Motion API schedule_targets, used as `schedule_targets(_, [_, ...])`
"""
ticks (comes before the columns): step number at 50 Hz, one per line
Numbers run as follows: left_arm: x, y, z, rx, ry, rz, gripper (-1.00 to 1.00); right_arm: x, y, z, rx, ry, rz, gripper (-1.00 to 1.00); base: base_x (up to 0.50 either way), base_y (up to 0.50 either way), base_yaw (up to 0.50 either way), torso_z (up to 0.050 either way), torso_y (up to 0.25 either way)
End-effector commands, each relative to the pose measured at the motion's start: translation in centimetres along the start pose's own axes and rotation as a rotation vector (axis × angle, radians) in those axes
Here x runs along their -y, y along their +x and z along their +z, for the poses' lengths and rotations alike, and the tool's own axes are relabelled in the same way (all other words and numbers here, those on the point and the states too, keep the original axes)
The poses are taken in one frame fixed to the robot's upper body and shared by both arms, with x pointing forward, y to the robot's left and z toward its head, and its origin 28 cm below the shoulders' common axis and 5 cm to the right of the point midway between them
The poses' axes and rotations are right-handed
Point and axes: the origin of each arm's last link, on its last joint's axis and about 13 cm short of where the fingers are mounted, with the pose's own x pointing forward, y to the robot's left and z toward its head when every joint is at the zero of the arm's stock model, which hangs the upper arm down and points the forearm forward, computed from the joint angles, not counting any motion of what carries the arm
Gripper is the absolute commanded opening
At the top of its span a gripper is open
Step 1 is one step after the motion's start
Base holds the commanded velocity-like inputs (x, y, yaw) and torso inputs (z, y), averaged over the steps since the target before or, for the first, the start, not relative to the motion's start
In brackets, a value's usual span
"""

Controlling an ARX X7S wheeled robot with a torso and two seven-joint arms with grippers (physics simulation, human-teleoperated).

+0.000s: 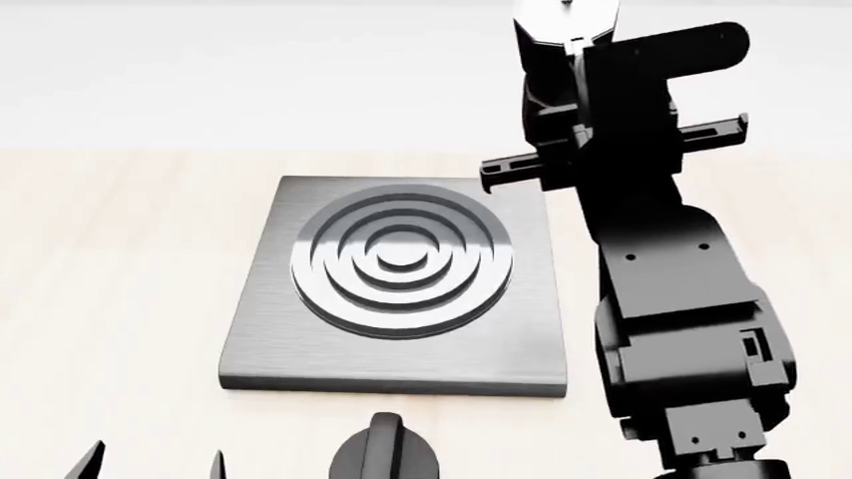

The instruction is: Put the moka pot on the stove.

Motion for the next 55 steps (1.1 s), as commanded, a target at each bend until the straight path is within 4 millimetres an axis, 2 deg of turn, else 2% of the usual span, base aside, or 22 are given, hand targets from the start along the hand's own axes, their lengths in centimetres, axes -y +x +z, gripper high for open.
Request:
schedule_targets(1, [0.0,0.0,0.0,0.003,0.001,0.001,1.0,-1.1,0.7,2.7,0.06,0.003,0.079,-1.0,0.0,0.0,0.0,0.0,0.0])
schedule_targets(12, [0.0,0.0,0.0,0.003,0.002,-0.001,1.0,-2.4,1.2,3.6,0.09,0.082,0.145,-1.0,0.0,0.0,0.0,0.0,0.001])
schedule_targets(35, [0.0,0.0,0.0,0.008,0.001,-0.004,1.0,-3.8,3.6,3.7,0.076,0.212,0.199,-1.0,0.0,0.0,0.0,0.0,0.001])
schedule_targets(55, [0.0,0.0,0.0,0.009,0.002,-0.007,1.0,-5.2,3.5,0.9,-0.026,0.237,0.211,-1.0,0.0,0.0,0.0,0.001,0.001])
